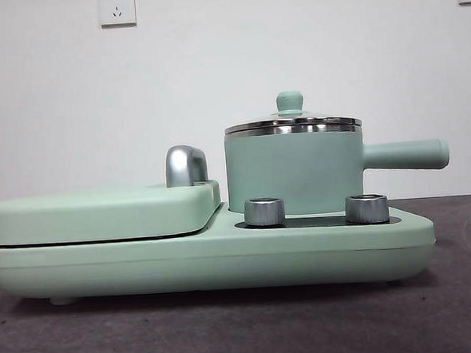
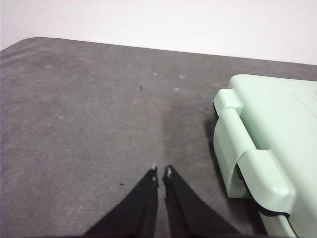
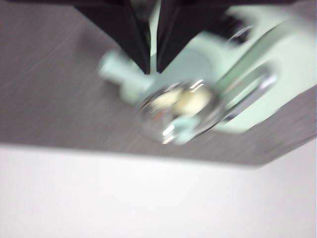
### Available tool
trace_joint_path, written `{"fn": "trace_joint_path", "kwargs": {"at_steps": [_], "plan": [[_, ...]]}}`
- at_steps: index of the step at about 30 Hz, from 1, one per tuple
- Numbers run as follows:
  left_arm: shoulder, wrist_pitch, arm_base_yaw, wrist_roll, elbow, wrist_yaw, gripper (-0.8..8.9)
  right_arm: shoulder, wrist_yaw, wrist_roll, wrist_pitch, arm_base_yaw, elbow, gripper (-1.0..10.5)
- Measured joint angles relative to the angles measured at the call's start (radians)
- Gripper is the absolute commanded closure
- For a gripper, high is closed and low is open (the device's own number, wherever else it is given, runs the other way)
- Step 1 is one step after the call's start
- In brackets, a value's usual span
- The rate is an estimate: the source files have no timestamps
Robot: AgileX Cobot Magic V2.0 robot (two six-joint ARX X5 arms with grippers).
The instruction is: Put the buns in a small steamer
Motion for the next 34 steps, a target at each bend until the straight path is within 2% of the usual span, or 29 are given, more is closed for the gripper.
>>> {"fn": "trace_joint_path", "kwargs": {"at_steps": [5, 9, 11, 21, 34], "plan": [[0.0, 0.0, 0.0, 0.0, 0.0, 0.0, 7.86, -0.061, 0.142, -0.068, 0.297, -0.079, -0.246, 9.3], [0.0, 0.0, 0.0, 0.0, 0.0, 0.0, 7.86, -0.135, 0.275, -0.085, 0.335, -0.081, -0.422, 9.3], [0.0, 0.0, 0.0, 0.0, 0.0, 0.0, 7.86, -0.153, 0.303, -0.084, 0.335, -0.081, -0.476, 9.3], [0.0, 0.0, 0.0, 0.0, 0.0, 0.0, 7.86, -0.192, 0.334, -0.071, 0.348, -0.081, -0.59, 9.3], [0.0, 0.0, 0.0, 0.0, 0.0, 0.0, 7.86, -0.192, 0.327, -0.065, 0.39, -0.081, -0.613, 9.3]]}}
